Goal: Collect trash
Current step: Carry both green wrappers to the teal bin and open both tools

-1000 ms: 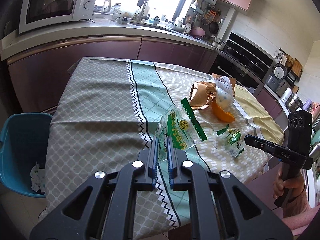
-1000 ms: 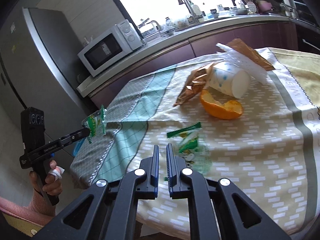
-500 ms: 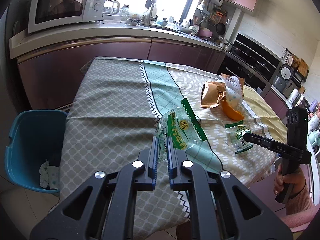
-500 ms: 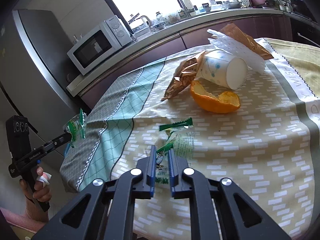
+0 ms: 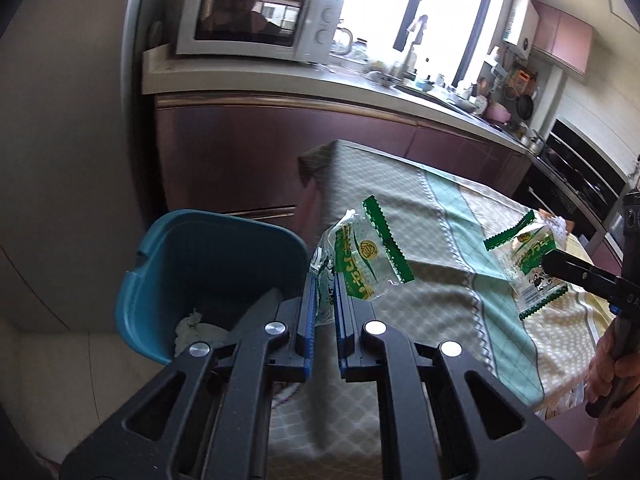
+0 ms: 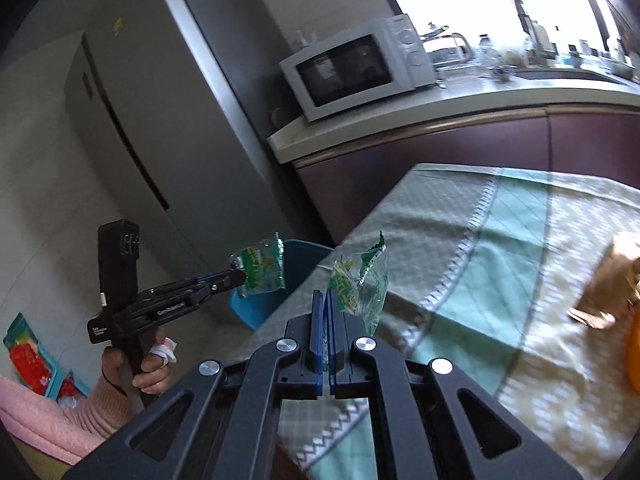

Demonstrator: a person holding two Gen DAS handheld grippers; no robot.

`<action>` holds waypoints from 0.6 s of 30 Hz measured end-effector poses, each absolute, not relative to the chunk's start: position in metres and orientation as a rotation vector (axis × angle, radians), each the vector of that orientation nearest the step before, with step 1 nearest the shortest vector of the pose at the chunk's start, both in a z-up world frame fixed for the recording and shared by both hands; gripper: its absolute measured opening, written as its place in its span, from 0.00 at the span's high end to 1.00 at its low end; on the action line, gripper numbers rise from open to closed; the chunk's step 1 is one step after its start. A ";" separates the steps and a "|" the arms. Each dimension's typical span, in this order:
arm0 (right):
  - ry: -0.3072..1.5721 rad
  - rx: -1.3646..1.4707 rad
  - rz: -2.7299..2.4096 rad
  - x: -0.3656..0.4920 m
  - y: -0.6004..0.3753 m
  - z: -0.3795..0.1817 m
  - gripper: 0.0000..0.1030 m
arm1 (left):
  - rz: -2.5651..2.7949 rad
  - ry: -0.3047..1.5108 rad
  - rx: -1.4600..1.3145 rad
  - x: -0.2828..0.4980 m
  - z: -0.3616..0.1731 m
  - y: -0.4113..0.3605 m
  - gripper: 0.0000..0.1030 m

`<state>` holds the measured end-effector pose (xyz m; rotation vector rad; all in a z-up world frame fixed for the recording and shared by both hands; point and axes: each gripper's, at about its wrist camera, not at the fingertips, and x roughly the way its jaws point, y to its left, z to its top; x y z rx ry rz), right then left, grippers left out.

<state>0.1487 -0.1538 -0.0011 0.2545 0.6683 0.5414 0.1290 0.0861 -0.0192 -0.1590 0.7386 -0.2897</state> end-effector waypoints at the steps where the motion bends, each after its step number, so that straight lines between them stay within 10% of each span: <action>1: 0.680 0.248 0.573 0.160 -0.140 -0.001 0.99 | -0.262 0.743 -0.164 0.134 -0.022 0.096 0.91; 18: 0.971 0.135 0.640 0.289 -0.010 -0.067 0.91 | -0.068 0.914 -0.183 0.216 -0.105 0.155 0.86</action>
